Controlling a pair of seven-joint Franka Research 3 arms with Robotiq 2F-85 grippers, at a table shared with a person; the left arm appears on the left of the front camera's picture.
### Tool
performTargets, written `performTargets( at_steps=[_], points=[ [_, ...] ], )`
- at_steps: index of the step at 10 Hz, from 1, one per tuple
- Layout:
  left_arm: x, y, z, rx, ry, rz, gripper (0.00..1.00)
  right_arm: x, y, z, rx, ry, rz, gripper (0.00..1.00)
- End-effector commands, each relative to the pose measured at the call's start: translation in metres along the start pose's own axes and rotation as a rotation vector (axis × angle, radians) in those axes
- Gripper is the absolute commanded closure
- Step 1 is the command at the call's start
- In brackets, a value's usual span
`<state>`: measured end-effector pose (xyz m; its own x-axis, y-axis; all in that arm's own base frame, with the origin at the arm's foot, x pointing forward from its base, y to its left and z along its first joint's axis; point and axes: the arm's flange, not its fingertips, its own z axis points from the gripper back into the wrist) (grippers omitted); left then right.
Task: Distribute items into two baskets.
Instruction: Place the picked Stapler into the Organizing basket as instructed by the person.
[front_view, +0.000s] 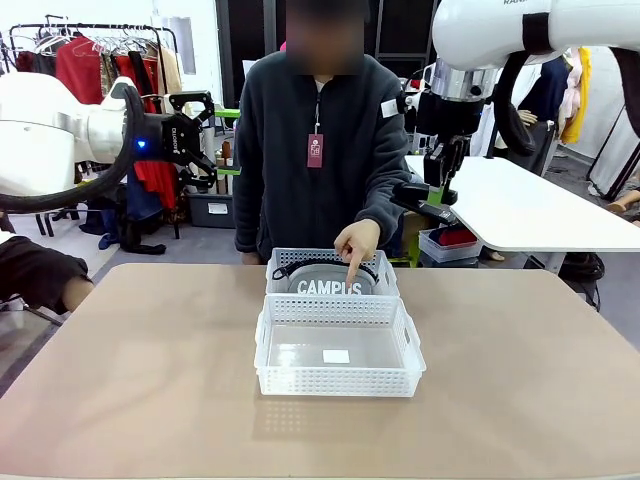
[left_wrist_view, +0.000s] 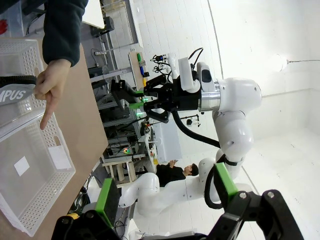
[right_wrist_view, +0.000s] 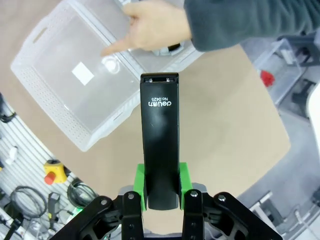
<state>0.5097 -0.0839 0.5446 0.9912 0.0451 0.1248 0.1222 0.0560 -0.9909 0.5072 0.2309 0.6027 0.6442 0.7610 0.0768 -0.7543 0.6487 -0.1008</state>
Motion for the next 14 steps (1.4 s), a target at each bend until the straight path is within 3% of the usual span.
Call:
performTargets(
  at_steps=[1, 8, 14],
  points=[
    [-0.002, -0.002, 0.0, -0.018, -0.008, 0.002, 0.0, 0.011, 0.023, -0.006, -0.024, -0.036, 0.163, 1.0],
    [-0.002, -0.002, 0.0, -0.018, -0.008, 0.002, 0.0, 0.046, 0.097, -0.062, -0.064, -0.059, 0.556, 1.0],
    [-0.002, -0.002, 0.0, -0.018, -0.008, 0.002, 0.0, 0.051, 0.133, -0.115, 0.001, -0.03, 0.713, 1.0]
  ],
)
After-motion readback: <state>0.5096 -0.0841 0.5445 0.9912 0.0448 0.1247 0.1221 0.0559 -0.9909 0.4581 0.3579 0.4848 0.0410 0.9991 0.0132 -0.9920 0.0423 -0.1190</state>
